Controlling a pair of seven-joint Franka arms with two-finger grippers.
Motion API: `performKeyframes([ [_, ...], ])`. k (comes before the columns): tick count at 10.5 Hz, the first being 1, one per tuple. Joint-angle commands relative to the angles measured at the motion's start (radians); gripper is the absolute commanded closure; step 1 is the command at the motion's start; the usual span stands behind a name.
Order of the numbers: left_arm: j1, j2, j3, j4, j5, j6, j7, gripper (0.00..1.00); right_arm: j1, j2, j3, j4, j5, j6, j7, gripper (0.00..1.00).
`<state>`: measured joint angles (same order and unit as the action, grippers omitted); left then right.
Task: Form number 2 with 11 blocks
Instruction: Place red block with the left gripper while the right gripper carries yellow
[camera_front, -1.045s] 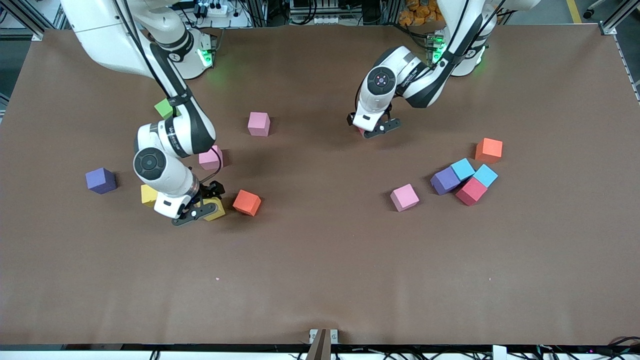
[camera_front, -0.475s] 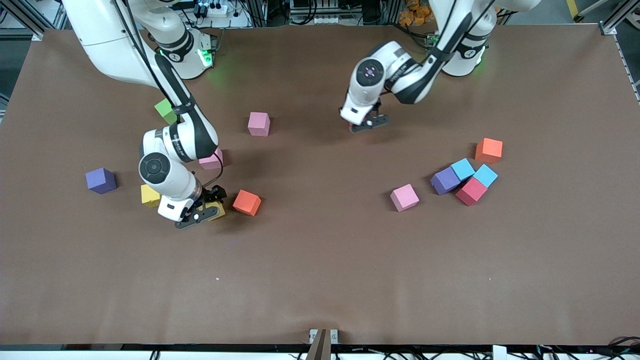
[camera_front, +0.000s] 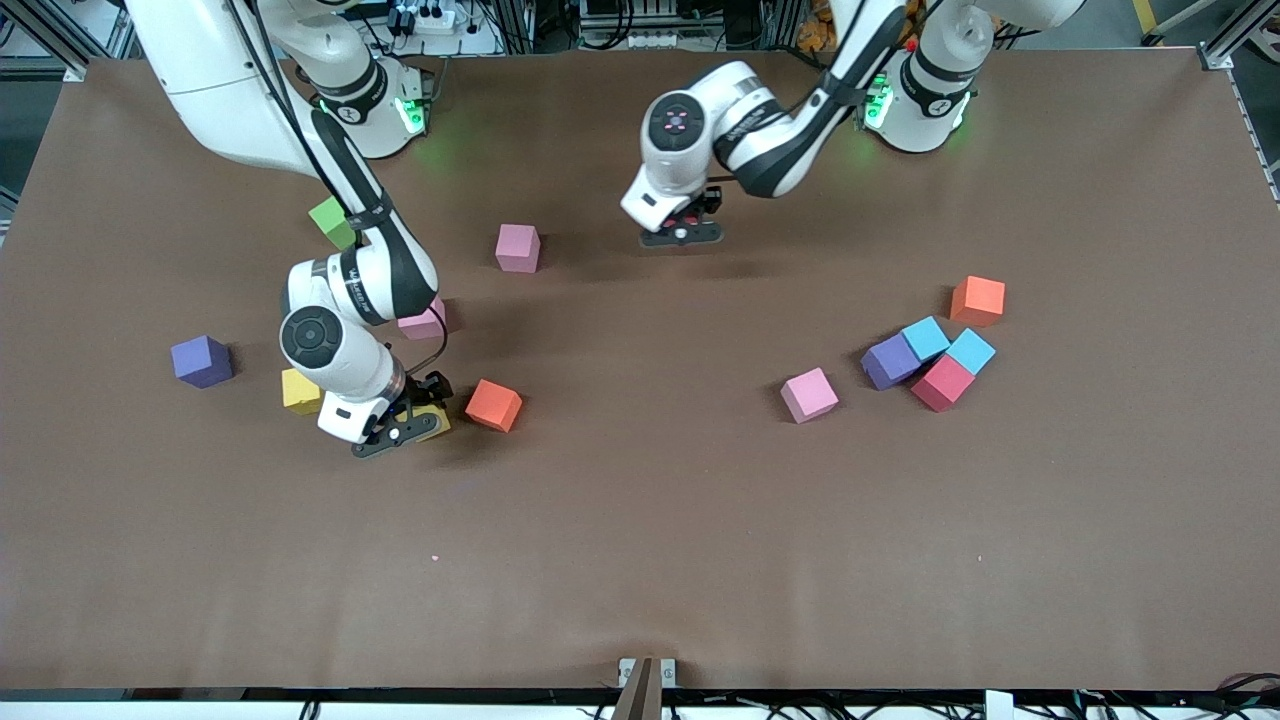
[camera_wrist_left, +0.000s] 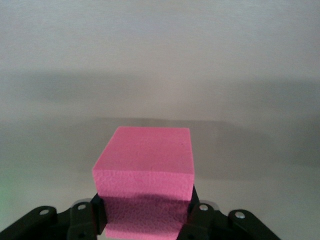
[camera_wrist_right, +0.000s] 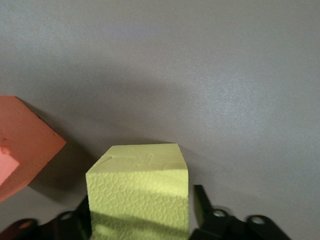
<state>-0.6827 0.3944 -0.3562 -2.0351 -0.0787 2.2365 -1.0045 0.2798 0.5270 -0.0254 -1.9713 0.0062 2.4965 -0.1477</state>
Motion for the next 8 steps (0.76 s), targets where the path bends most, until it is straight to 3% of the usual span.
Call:
performKeyframes([
  [1,-0.096,0.083,0.06,0.088,-0.004,-0.032,0.009,1.0,-0.004,0.001,0.004,0.012,0.017,0.001,-0.007,0.82],
  [2,-0.124,0.095,0.083,0.102,-0.01,-0.031,0.006,1.0,-0.004,-0.008,0.004,0.012,0.017,-0.002,-0.006,0.89],
  [6,-0.141,0.144,0.091,0.136,-0.076,-0.015,0.0,1.0,-0.025,-0.062,0.002,0.075,0.017,-0.148,-0.018,0.89],
  [7,-0.141,0.153,0.091,0.136,-0.082,-0.002,0.0,0.7,-0.024,-0.062,0.002,0.077,0.017,-0.151,-0.018,0.84],
  [8,-0.14,0.153,0.091,0.13,-0.085,0.005,0.001,0.2,-0.024,-0.061,0.002,0.077,0.017,-0.151,-0.018,0.79],
])
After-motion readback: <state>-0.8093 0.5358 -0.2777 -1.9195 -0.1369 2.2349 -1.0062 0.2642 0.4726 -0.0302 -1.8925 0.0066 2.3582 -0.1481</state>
